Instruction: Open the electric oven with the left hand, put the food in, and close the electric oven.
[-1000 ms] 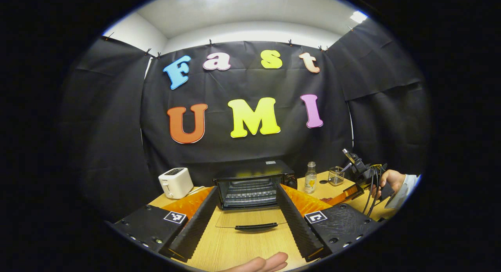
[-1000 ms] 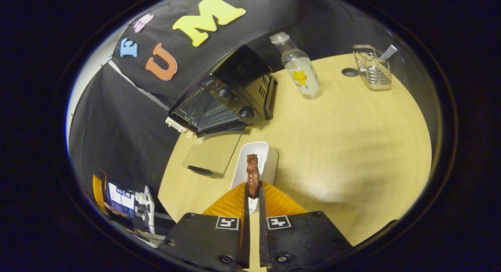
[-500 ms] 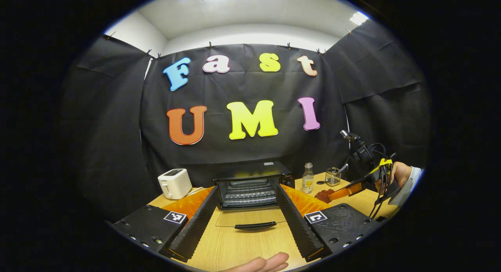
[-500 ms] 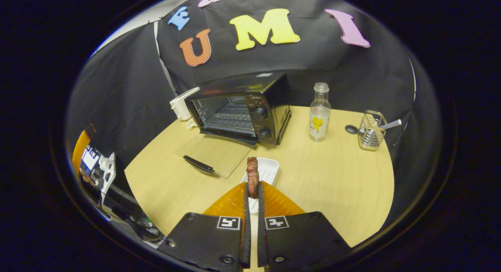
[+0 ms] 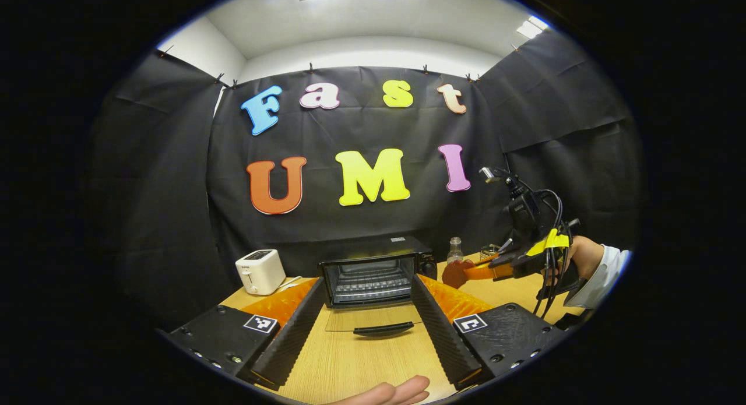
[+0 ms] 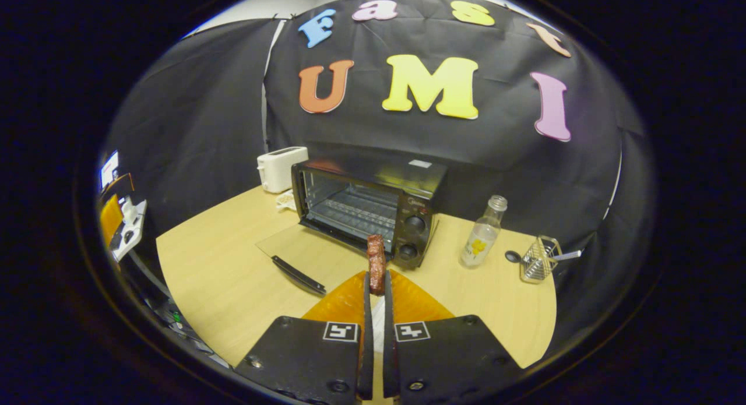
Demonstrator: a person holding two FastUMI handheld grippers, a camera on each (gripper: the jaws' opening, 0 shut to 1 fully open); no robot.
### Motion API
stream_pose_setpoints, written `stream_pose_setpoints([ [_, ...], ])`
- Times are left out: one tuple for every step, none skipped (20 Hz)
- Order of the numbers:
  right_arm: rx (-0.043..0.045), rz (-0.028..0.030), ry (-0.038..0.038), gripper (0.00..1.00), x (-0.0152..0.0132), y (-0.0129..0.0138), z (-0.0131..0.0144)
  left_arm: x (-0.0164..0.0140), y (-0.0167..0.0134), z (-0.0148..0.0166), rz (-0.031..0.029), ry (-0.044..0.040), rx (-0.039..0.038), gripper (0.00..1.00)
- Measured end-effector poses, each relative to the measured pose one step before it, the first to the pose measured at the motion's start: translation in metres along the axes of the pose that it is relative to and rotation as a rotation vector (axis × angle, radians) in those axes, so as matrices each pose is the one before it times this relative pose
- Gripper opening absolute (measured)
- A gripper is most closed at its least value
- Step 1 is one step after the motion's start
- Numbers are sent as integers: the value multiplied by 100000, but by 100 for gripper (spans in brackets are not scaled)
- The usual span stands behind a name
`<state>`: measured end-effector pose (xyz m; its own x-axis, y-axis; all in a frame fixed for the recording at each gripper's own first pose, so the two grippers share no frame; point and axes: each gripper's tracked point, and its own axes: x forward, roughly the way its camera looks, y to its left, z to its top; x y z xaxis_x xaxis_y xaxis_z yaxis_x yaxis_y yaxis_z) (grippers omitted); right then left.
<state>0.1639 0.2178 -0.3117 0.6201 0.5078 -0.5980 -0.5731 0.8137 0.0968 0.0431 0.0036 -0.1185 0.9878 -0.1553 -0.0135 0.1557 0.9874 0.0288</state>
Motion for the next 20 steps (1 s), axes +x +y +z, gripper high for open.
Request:
stream_pose_setpoints([
  [550,226,-2786,10,518,954,911,-62,234,-176,-125,-296,165,94],
  [1420,575,-2669,10,585,853,803,3,246,-71,205,-141,240,94],
  [2175,793,-2665,7,652,926,713,-85,392,-142,476,273,-32,94],
  [3004,885,-2095,10,713,885,623,-178,393,-295,391,241,-611,94],
  [3731,1139,-1458,10,912,872,341,17,322,-108,152,-6,-819,94],
  [3909,1339,-1173,10,937,851,284,-99,373,-155,336,-15,-610,94],
  [4049,865,-1045,10,939,561,131,-128,428,-31,556,48,-486,94],
  [4596,221,-1262,10,1055,337,100,-140,414,-101,90,30,-694,94],
  [5066,1,-889,10,1192,189,-159,-1,268,-185,-213,-50,-1115,94],
  [5869,-354,34,10,1253,95,-356,-106,312,-93,-37,-191,-1062,94],
  [5870,-46,493,10,1239,-27,-620,-172,463,-122,150,180,-918,94],
  [6101,327,1050,10,1301,11,-541,-34,514,-88,646,-12,-711,94],
  [5329,589,183,10,992,-2,-467,-65,443,-57,802,149,-664,94],
  [5385,427,-847,10,1277,-117,-287,16,560,-197,518,174,-500,94],
  [5302,234,-1346,10,1358,-61,-165,122,383,-116,437,71,-150,94],
  [6261,366,-1354,10,1344,-180,-13,67,403,-113,701,149,73,94],
  [8053,483,-682,10,1480,-6,-73,61,339,-247,526,179,17,94],
  [9018,1009,-649,10,1226,-16,-15,38,383,-495,133,637,-126,94],
  [9196,1012,-1249,10,1344,-252,212,223,290,-338,245,857,-298,94],
  [9520,1193,-1790,10,1189,-243,393,232,566,-377,883,791,-551,94],
])
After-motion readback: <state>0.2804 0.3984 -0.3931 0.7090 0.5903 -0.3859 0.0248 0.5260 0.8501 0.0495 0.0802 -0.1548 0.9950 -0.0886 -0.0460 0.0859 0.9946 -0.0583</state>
